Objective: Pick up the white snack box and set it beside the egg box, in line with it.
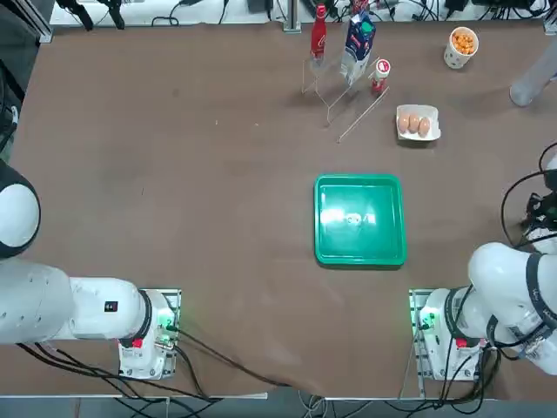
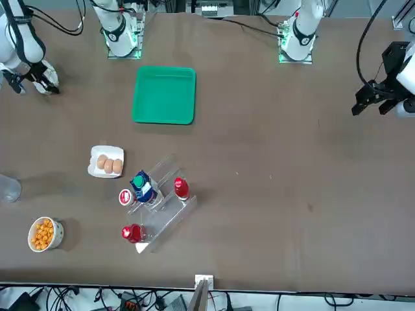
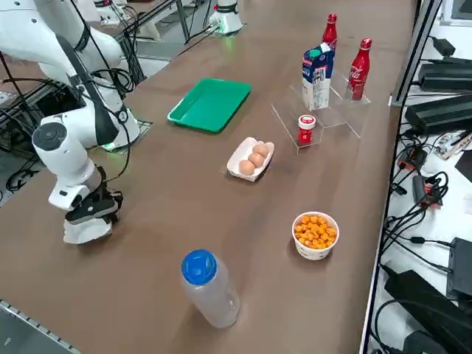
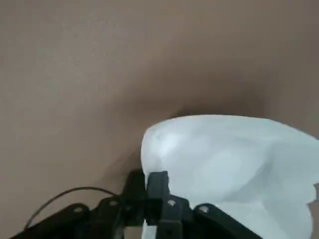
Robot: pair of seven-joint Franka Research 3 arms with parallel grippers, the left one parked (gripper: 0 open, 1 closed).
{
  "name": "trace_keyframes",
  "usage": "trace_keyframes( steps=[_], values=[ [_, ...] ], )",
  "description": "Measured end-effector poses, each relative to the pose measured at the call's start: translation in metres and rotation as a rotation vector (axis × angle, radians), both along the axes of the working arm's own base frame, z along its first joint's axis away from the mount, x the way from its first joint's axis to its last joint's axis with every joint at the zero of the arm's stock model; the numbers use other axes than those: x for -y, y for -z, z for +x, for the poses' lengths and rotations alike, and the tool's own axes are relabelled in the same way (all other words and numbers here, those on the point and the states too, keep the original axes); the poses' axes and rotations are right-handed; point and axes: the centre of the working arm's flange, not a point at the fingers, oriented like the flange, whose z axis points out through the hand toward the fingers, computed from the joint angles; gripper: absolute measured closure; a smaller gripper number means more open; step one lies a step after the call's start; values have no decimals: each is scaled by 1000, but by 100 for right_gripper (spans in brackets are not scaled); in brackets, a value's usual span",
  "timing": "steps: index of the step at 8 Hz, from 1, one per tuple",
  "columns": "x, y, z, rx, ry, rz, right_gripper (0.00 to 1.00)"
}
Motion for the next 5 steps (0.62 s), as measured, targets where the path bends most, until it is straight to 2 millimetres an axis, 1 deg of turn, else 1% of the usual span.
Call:
trace_keyframes(
  steps=[1,2,3,4,5],
  values=[
    [1,-5,3,5,-6,-6,98],
    [-1,-18,11,-6,-23,-1,98],
    [-9,-42,27,-43,-55,19,98],
    [-21,-77,51,-75,-84,22,98],
    [-37,-114,82,-90,-111,6,98]
  ],
)
